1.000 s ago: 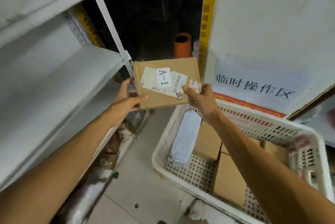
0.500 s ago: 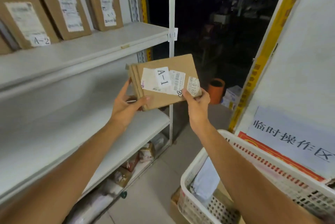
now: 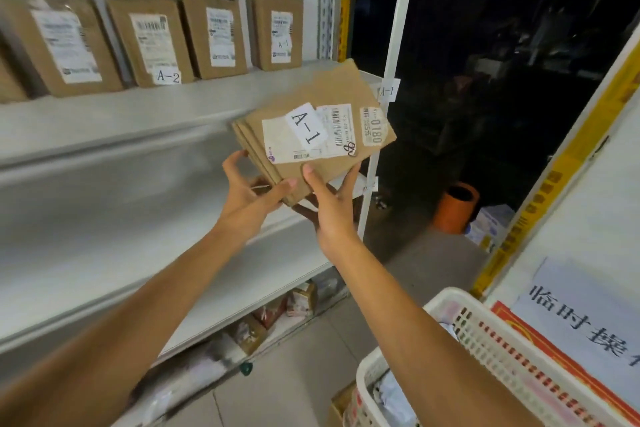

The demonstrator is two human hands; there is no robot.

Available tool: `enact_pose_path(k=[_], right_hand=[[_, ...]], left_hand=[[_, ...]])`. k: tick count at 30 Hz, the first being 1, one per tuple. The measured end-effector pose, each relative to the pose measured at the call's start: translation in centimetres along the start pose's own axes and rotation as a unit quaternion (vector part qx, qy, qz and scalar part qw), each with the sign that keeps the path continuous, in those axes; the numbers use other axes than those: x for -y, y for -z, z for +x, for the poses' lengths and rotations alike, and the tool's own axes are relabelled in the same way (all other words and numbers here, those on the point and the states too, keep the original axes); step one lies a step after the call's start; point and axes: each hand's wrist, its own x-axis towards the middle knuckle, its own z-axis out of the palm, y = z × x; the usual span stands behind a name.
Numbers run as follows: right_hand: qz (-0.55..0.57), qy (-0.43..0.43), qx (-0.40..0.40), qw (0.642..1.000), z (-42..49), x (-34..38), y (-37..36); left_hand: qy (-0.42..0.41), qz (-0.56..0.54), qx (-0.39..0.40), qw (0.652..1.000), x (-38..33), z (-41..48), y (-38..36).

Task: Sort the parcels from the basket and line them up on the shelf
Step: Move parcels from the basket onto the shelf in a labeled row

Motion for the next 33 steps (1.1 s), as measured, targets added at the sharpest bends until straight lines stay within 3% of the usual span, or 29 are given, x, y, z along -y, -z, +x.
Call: enact_pose_path(k=[6, 12, 24, 33], right_hand=[[-0.036, 0.049, 0.027, 0.998, -0.1, 1.5, -0.2], [-0.056, 0.029, 0.106, 0.992, -0.3, 1.4, -2.7], [-0.076, 0.032, 0.197, 0.977, -0.1, -1.6, -15.0], [-0.088, 0.043, 0.251, 0.963, -1.7, -4.8, -27.3]], left_hand=[[-0.022, 0.022, -0.093, 0.995, -1.9, -0.6, 4.4], [-0.076, 0.151, -0.104, 0.980, -4.2, -2.5, 8.2], [-0.035, 0.193, -0.173, 0.965, -7.0, -6.4, 19.6], [-0.042, 0.151, -0.201, 0.967, -9.7, -8.6, 30.3]])
